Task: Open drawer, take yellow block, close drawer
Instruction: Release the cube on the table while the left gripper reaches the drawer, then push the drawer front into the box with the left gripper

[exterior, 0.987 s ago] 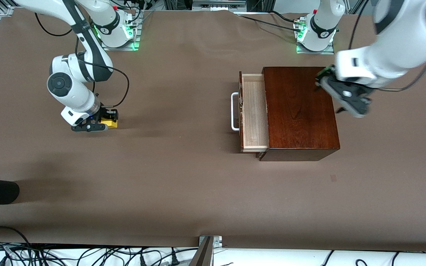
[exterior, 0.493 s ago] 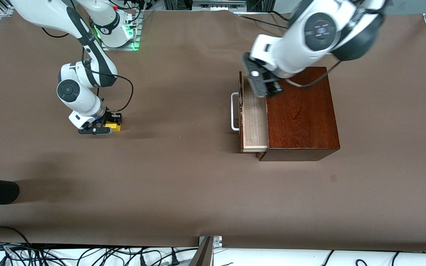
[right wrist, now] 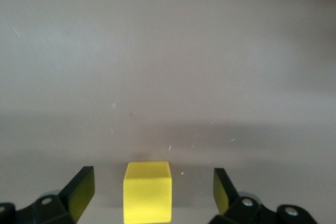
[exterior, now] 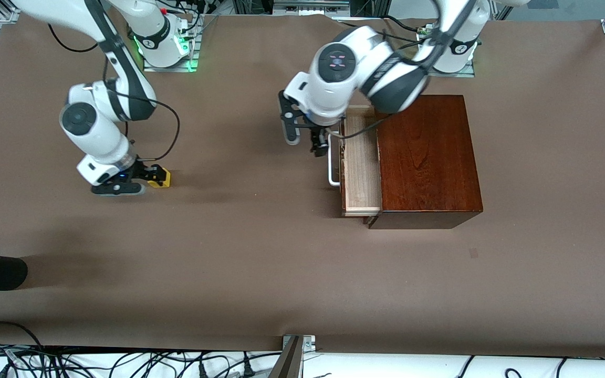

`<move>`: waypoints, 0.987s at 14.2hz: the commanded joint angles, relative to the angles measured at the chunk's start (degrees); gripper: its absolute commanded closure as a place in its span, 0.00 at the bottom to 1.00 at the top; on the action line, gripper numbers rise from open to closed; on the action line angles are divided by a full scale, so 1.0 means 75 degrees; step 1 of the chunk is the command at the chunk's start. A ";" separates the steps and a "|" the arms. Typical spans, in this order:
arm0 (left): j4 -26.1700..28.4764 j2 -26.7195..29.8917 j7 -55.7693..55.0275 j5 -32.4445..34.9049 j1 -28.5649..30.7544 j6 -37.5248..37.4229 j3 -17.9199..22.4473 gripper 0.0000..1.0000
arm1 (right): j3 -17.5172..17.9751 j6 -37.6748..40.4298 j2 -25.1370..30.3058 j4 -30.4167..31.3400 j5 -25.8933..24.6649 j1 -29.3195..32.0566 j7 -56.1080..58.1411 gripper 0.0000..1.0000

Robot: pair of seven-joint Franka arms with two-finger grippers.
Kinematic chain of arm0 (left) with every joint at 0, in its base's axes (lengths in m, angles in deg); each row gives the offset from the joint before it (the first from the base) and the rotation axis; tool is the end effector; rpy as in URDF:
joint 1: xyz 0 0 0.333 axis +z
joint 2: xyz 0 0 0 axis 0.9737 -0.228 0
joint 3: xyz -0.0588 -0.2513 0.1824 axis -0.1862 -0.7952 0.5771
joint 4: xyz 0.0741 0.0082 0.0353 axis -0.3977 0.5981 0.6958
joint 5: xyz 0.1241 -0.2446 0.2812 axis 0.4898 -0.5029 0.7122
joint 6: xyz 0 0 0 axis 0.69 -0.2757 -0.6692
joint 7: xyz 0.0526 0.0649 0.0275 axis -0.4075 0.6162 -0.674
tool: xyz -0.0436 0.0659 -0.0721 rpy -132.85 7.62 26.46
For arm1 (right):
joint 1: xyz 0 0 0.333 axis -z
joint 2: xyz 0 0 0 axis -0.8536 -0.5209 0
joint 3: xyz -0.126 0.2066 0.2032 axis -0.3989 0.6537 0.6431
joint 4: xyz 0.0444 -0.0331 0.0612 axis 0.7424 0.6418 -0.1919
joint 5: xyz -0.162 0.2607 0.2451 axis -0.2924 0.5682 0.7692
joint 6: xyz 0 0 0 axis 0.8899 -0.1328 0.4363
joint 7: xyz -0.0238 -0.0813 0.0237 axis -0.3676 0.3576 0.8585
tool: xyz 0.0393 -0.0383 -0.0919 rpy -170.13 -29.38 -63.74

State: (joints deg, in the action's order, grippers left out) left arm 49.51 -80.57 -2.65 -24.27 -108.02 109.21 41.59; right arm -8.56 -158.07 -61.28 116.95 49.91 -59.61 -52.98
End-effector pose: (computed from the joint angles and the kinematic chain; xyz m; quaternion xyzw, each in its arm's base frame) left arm 0.4664 -0.4829 0.3670 0.7667 -0.6395 -0.0133 0.0550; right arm 0.5506 0.0685 0.2936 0.9973 0.0307 0.0545 0.0393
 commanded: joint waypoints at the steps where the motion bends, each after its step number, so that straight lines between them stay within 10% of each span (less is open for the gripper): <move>1: -0.0171 -0.0191 0.0541 0.0441 -0.0012 -0.0085 0.0019 0.00 | 0.0120 0.1588 0.0569 -0.1038 -0.0129 0.0039 0.0117 0.00; 7: 0.0134 -0.0215 0.1187 0.1130 0.0175 -0.0928 0.0230 0.00 | 0.0191 0.4859 0.0756 -0.3969 0.0971 0.0039 0.1383 0.00; 14: 0.0075 -0.0192 0.1305 0.2281 0.0293 -0.2287 0.0311 0.00 | -0.0172 0.6060 0.1541 -0.4266 0.1593 0.0039 0.1593 0.00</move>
State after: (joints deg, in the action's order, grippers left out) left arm 50.09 -82.50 5.63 -9.41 -106.60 95.72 43.35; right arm -8.74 -114.23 -51.30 84.86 59.51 -59.63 -43.21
